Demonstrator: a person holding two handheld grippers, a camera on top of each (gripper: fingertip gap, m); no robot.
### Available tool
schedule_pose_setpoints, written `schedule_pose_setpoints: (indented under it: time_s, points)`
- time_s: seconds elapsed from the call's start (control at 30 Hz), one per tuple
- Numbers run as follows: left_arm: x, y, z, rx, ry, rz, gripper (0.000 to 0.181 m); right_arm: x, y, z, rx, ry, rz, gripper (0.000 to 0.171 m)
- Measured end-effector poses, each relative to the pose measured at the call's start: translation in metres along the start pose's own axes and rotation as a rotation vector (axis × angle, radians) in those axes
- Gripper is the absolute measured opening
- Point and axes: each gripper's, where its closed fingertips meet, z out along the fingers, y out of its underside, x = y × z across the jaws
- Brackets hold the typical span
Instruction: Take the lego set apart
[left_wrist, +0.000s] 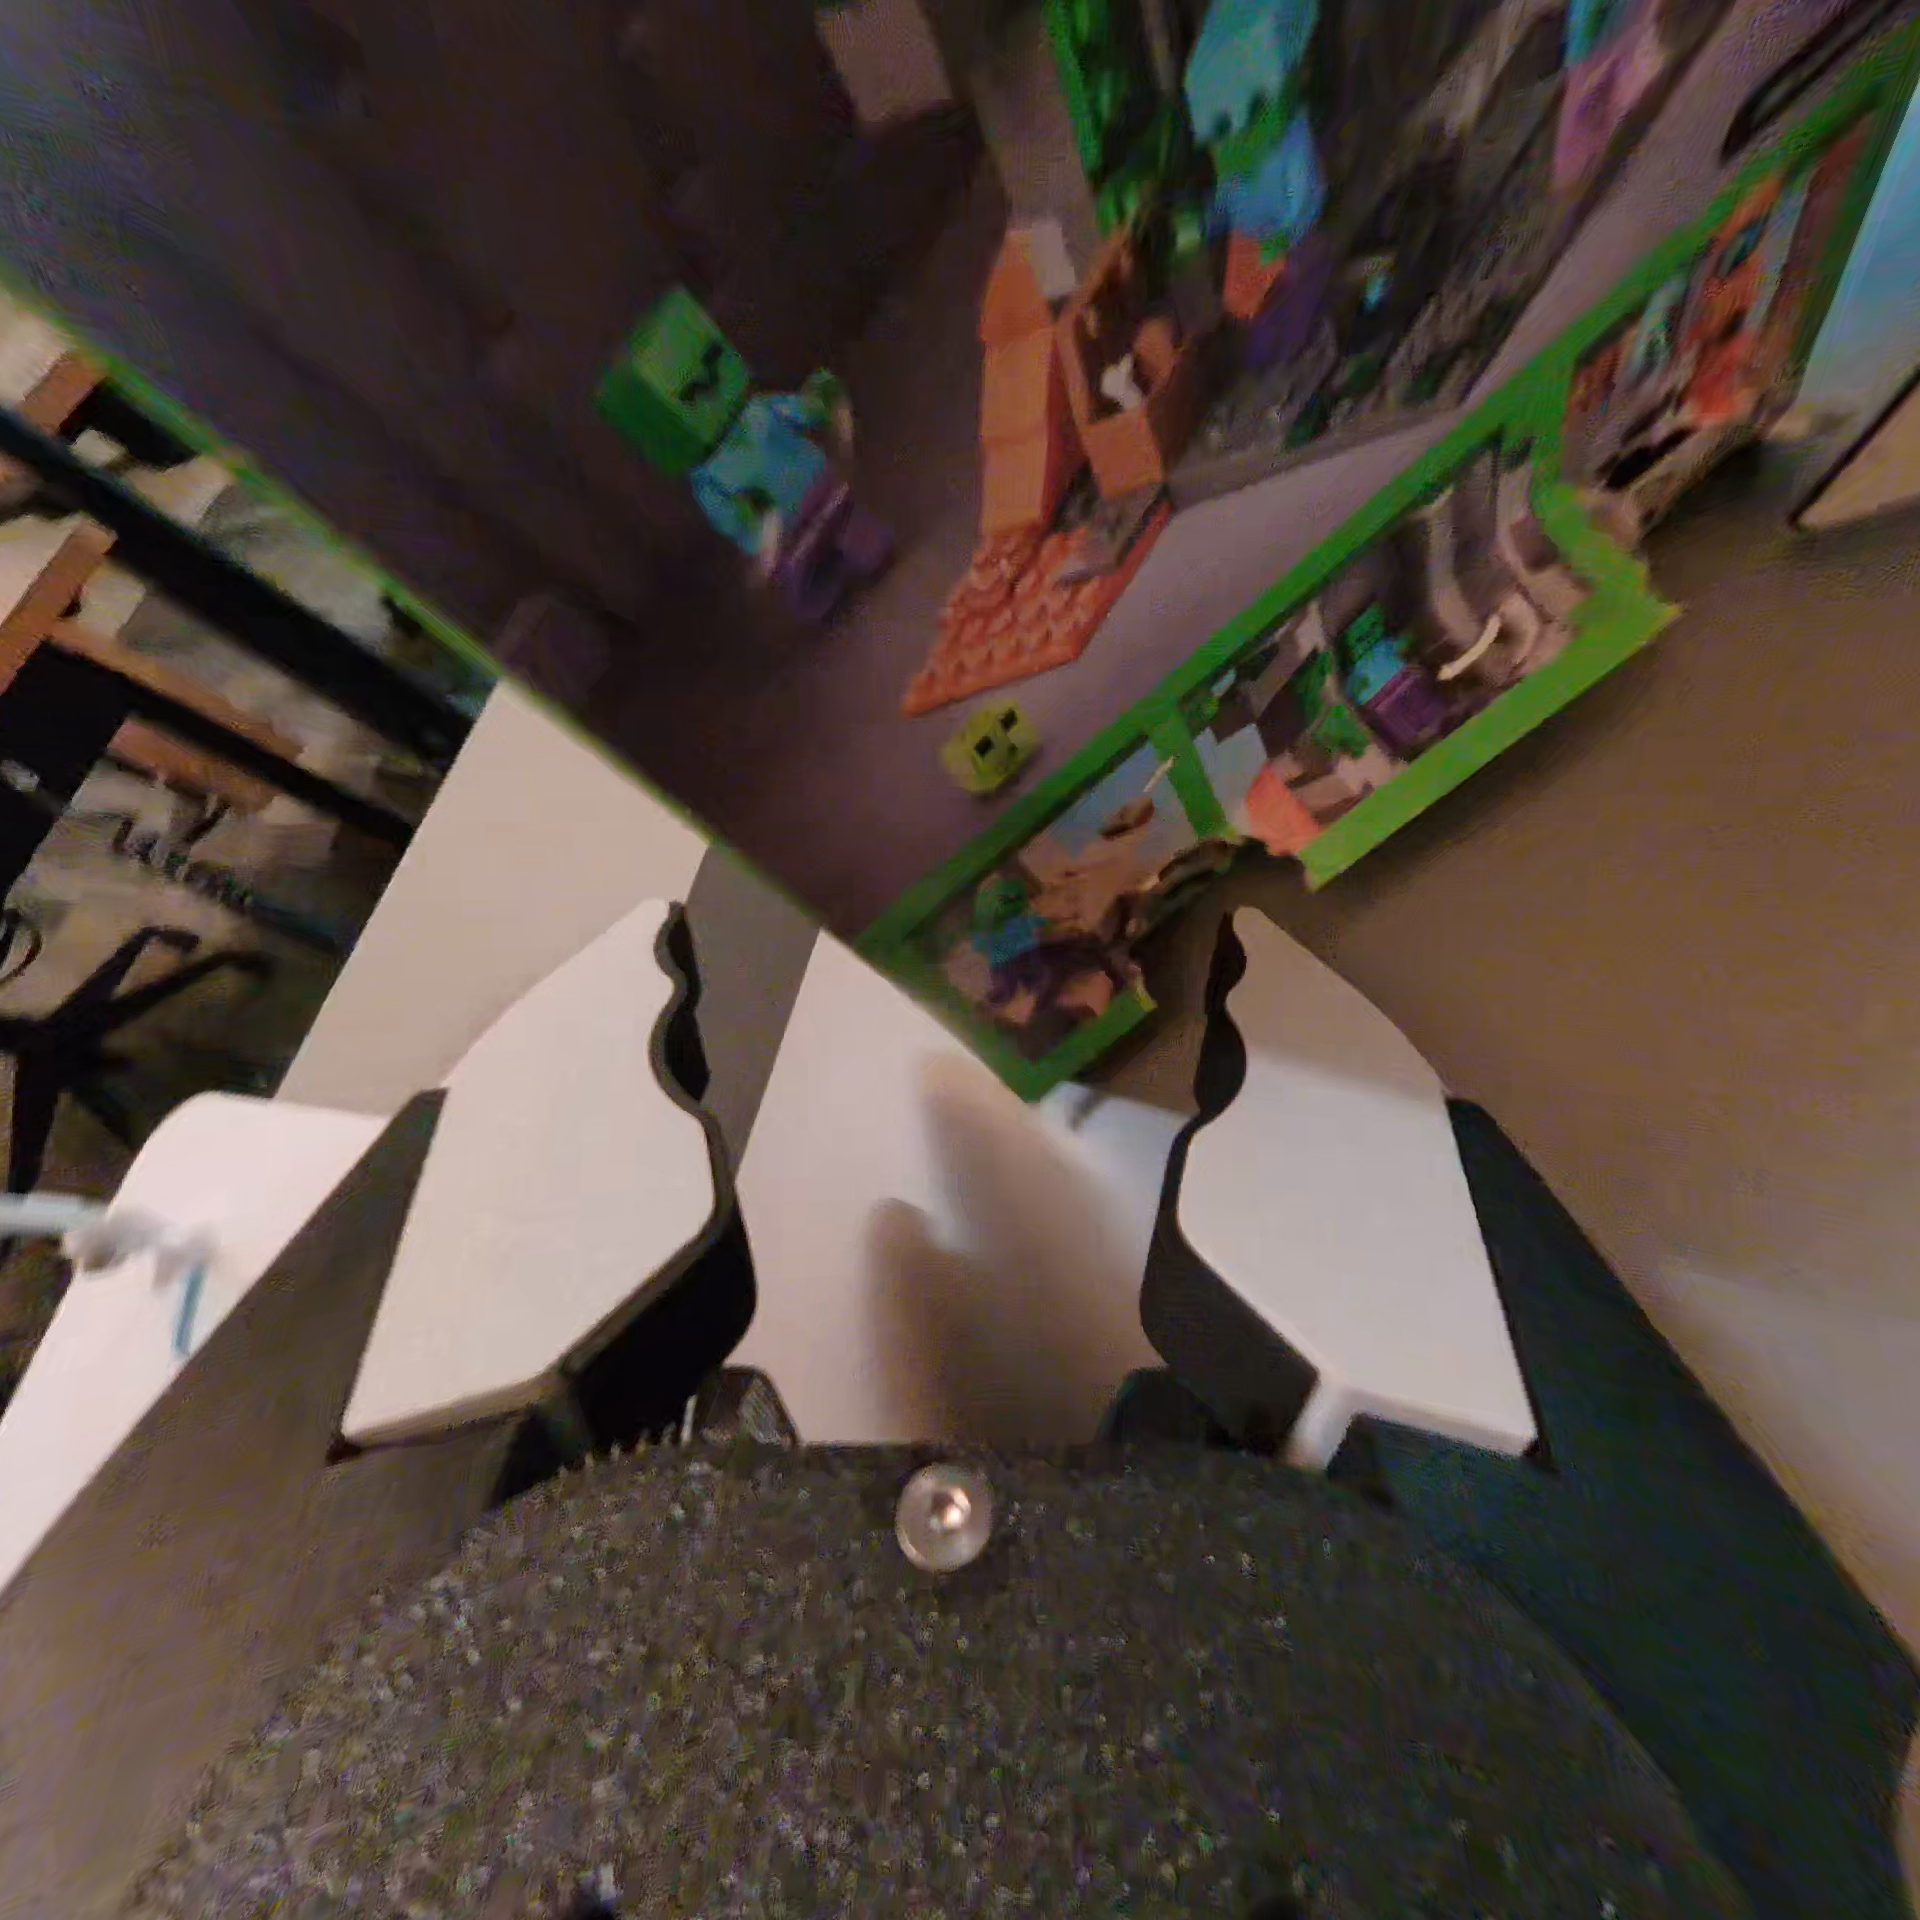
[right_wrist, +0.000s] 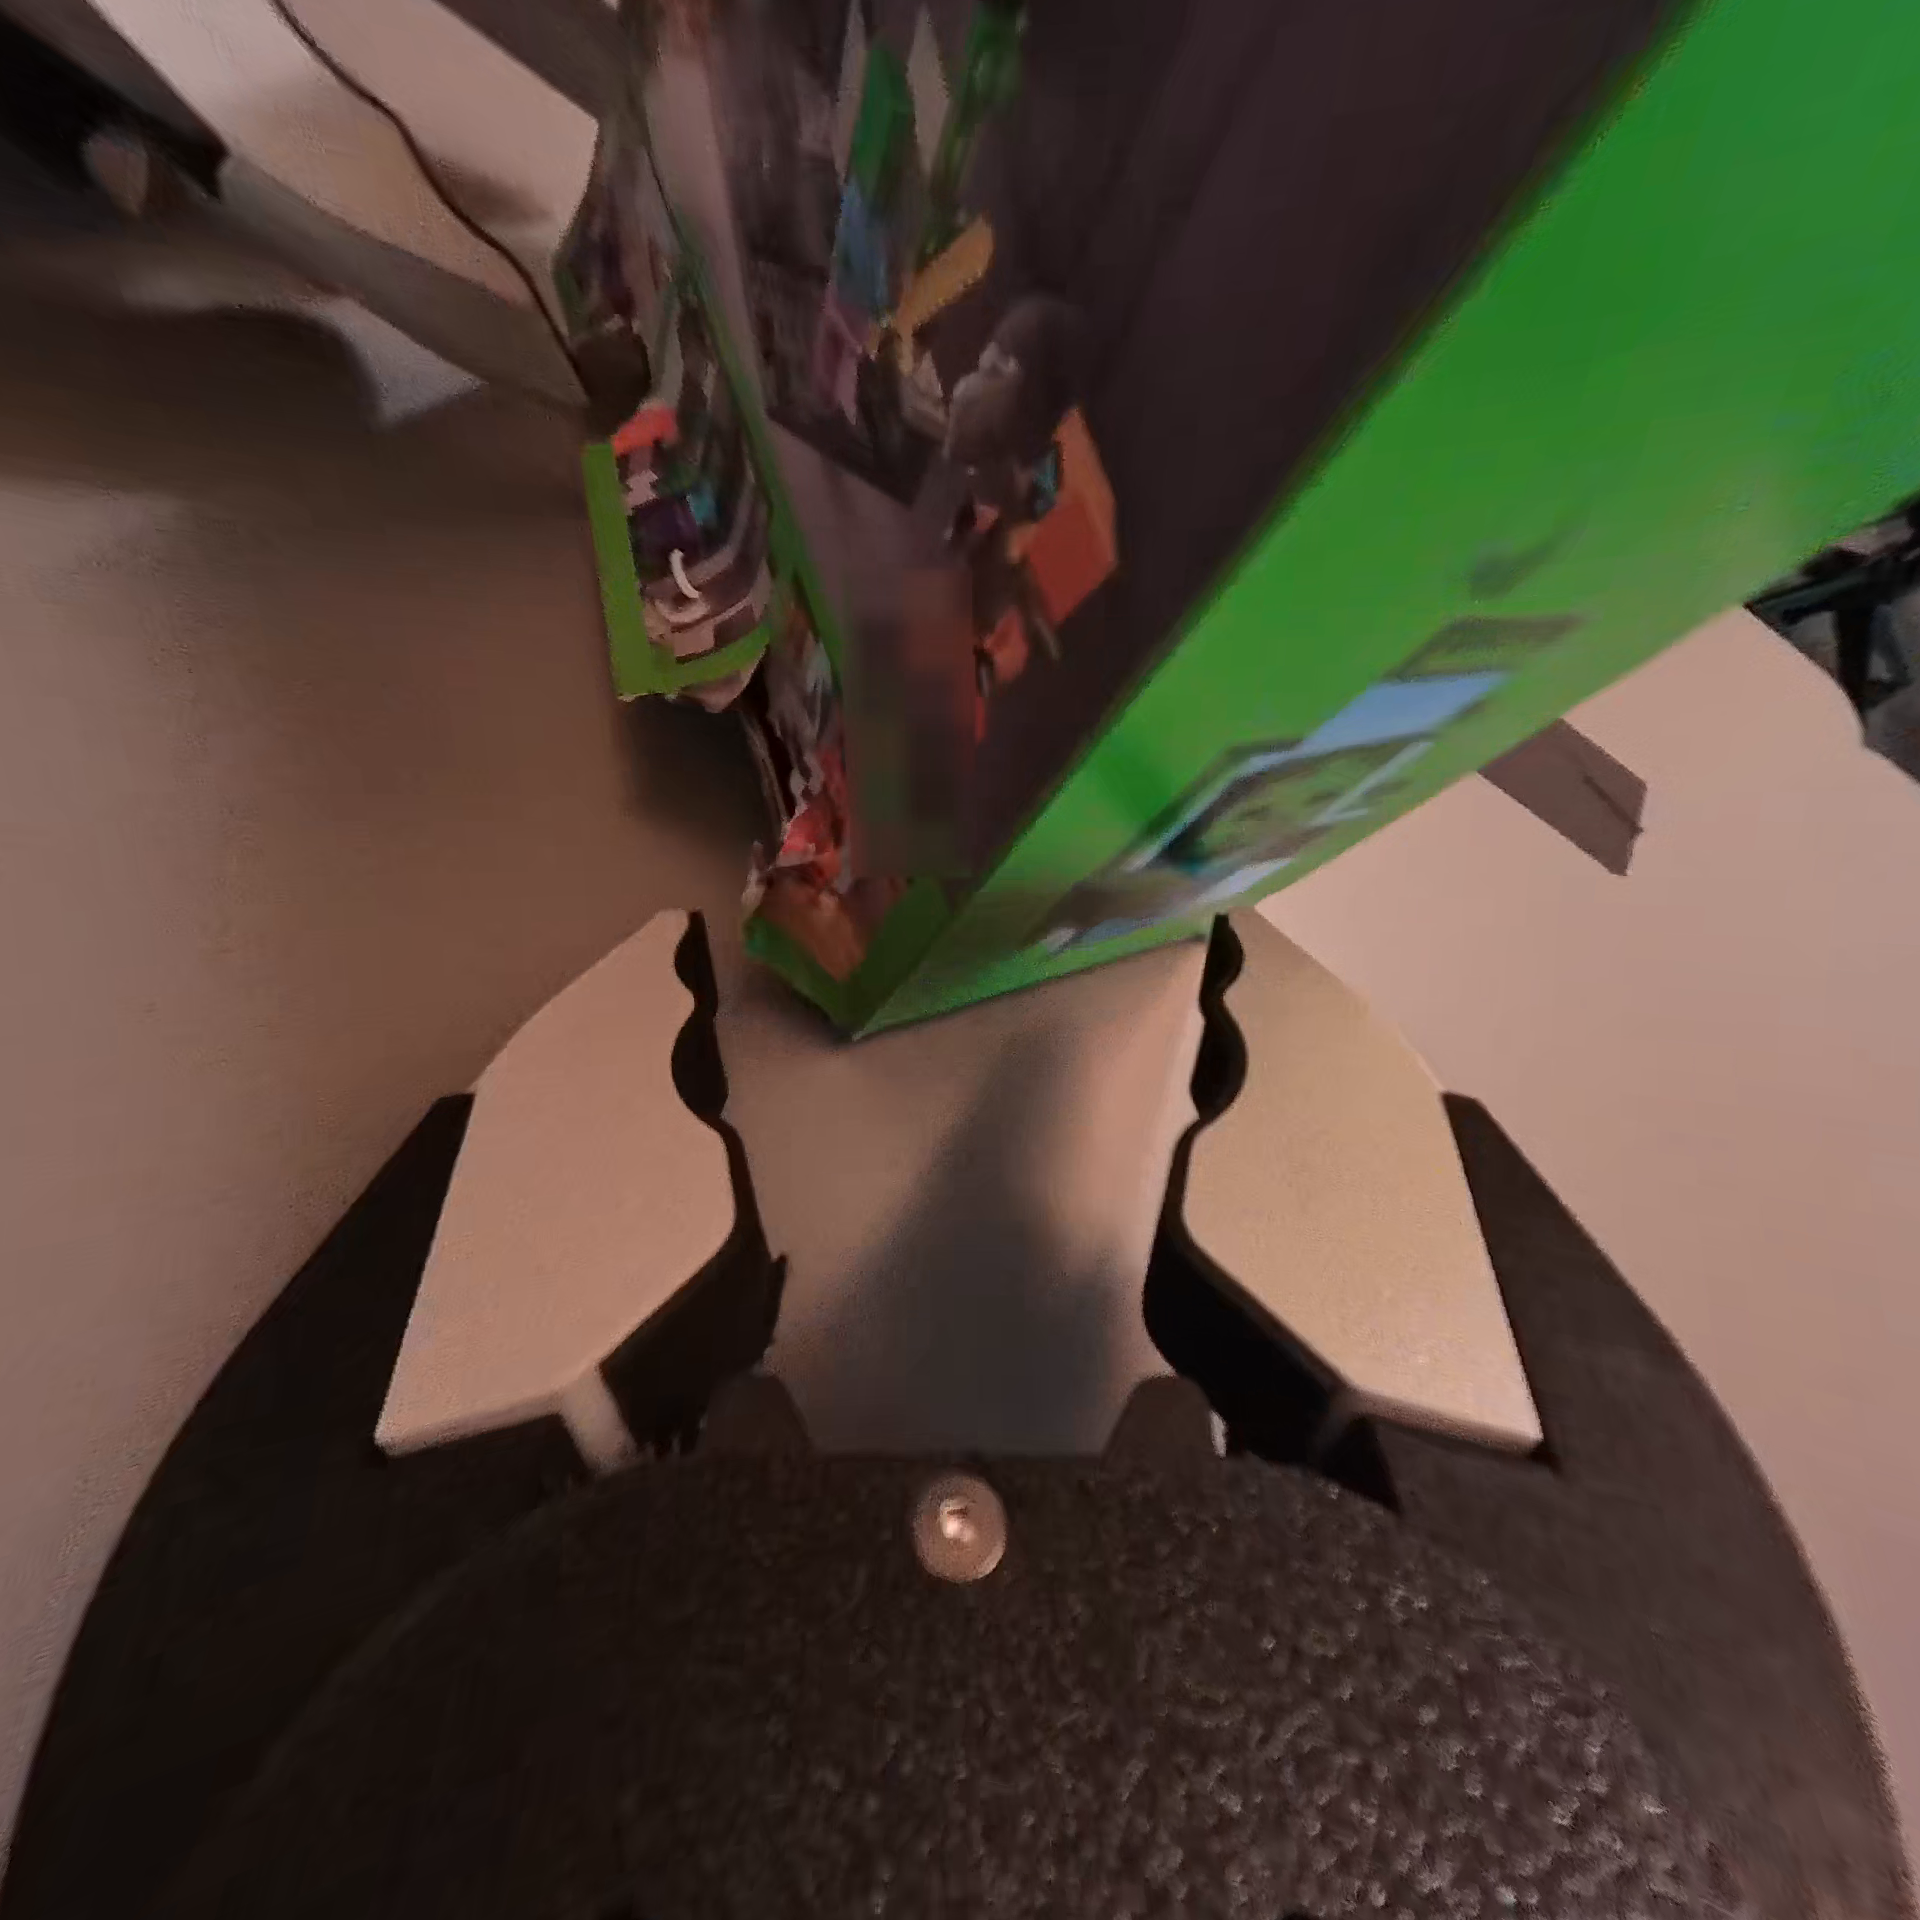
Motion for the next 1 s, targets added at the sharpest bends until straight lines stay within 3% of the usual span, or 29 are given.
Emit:
schedule_pose_setpoints:
  time_s: [0.07,0.17,0.33,0.73,0.9,1.0]
  points:
    - [0.005,0.001,0.015,-0.012,0.09,0.019,0.087,0.005,-0.001,0.008,-0.023,0.028,-0.019,0.086]
    - [-0.002,0.0,0.026,-0.025,0.098,0.023,0.085,0.015,-0.002,0.015,-0.034,0.063,-0.052,0.079]
    - [-0.017,0.002,0.034,-0.054,0.018,-0.017,0.08,0.035,-0.005,0.032,-0.062,0.052,-0.11,0.063]
    - [-0.081,0.02,0.062,-0.163,-0.158,-0.163,0.079,0.083,-0.033,0.107,-0.031,-0.09,-0.107,0.055]
    - [-0.082,0.022,0.059,-0.151,-0.186,-0.199,0.074,0.088,-0.035,0.107,-0.043,-0.077,-0.088,0.053]
    - [-0.075,0.022,0.043,-0.15,-0.197,-0.199,0.086,0.083,-0.051,0.081,0.048,-0.045,-0.064,0.053]
